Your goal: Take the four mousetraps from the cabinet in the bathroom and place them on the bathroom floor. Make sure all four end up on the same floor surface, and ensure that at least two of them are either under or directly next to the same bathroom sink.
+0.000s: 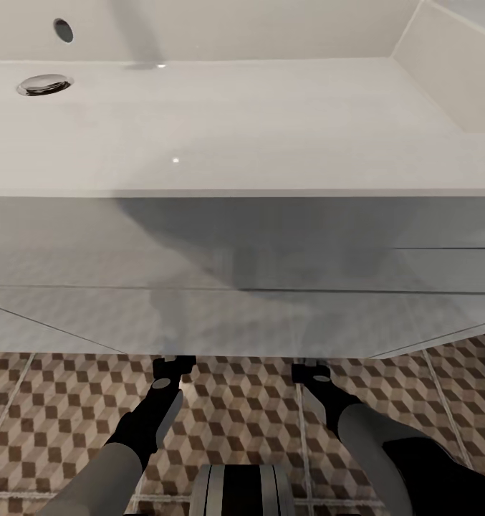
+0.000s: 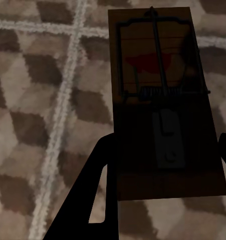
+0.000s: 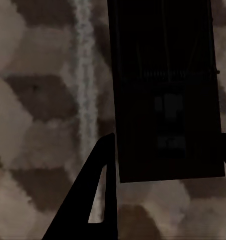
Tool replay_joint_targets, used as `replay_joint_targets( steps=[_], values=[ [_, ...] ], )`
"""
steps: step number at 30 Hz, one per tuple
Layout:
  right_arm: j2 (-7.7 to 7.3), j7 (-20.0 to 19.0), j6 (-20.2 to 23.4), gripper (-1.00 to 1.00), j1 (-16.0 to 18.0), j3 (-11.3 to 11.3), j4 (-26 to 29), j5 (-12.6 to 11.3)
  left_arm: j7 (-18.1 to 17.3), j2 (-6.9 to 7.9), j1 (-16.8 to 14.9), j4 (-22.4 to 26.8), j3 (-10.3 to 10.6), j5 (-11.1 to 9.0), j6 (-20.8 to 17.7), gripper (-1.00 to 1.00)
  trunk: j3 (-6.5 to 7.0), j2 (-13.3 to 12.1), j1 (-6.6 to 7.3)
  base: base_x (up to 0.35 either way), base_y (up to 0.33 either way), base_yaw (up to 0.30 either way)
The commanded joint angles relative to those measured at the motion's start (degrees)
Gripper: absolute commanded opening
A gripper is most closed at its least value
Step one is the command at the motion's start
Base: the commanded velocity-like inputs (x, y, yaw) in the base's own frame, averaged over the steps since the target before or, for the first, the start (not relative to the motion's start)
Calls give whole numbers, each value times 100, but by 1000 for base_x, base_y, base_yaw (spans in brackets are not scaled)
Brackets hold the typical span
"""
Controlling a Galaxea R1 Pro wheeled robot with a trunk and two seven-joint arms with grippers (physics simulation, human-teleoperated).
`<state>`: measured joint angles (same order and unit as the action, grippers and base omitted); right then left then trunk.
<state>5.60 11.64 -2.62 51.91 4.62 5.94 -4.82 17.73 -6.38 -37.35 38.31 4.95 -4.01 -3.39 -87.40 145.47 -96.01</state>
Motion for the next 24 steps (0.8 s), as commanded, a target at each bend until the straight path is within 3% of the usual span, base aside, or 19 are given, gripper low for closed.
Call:
replay_joint_targets(
  steps=[1,24],
  values=[
    [4,22,-27,-100,3,49,-12,-55,47,5,-1,10,32,-39,-30,-100,-3,1,1,0,0,0],
    [-27,-28,-3,-100,3,55,-51,-63,44,5,-1,-16,32,-38,-30,-100,-3,1,1,0,0,0]
  ],
)
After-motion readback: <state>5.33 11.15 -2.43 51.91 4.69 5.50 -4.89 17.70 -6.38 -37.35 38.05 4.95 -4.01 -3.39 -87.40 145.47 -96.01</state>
